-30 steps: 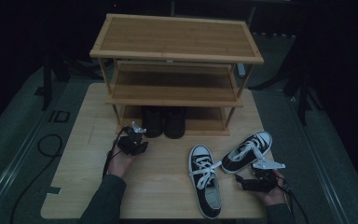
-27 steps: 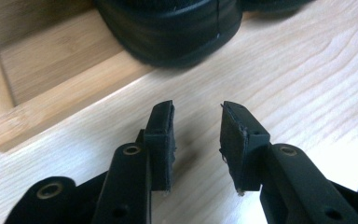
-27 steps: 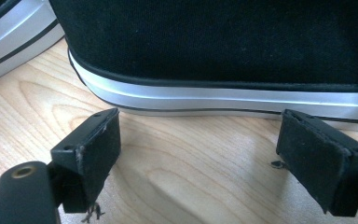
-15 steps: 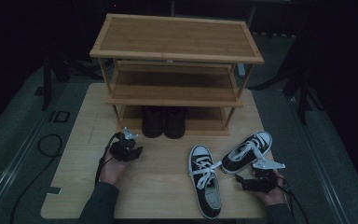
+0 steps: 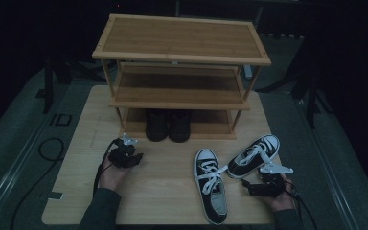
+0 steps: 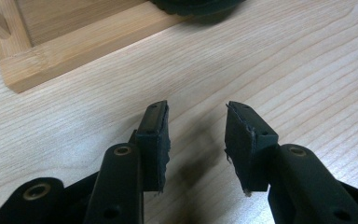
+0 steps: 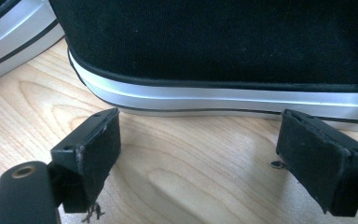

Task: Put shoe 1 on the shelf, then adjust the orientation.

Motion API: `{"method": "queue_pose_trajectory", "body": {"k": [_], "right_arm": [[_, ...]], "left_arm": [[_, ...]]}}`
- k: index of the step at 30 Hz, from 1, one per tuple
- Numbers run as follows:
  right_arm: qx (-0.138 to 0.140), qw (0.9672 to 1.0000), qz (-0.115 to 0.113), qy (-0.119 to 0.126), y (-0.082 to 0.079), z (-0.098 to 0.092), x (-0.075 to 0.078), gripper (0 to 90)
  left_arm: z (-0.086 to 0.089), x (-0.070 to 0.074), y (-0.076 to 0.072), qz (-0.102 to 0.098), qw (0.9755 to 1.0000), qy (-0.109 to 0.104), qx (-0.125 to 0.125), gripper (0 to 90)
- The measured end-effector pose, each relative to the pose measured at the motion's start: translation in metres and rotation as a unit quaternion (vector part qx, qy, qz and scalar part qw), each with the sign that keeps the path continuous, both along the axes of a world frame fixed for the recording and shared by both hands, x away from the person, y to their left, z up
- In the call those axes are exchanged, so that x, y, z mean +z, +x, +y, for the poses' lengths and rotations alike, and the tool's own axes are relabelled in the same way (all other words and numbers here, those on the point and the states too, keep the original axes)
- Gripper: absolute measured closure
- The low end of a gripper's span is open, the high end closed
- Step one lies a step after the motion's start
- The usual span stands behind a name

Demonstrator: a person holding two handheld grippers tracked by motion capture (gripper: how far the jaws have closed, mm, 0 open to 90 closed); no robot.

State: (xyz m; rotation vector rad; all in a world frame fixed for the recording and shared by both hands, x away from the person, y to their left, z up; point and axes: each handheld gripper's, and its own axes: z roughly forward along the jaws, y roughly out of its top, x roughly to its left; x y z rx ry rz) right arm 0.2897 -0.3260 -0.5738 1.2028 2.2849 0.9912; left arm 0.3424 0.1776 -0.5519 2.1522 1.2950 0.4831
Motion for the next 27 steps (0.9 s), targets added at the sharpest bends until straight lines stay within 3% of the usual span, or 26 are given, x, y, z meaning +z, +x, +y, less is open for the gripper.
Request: {"method": "queue_pose_trajectory", "body": {"k": [14,17,22,27], "right_arm": [[-0.004,1.0,0.003,-0.002,-0.001,0.002,0.0,13.5],[-0.007,0.9999,0.009,-0.005,-0.004,0.004,0.006,33.2],[-0.001,0.9997,-0.005,-0.023,-0.011,0.011,0.012,47.2],[0.02,0.9992,-0.032,-0.011,-0.024,0.018,0.029,63.4]], "left_arm": [[-0.004,-0.004,-0.001,0.006,1.0,0.0,-0.005,59.7],[-0.003,-0.004,-0.002,0.006,1.0,-0.001,-0.005,59.6],[-0.002,-0.004,-0.002,0.006,1.0,-0.003,-0.004,59.6],[-0.003,-0.004,-0.003,0.005,1.0,-0.003,-0.004,59.6]]}}
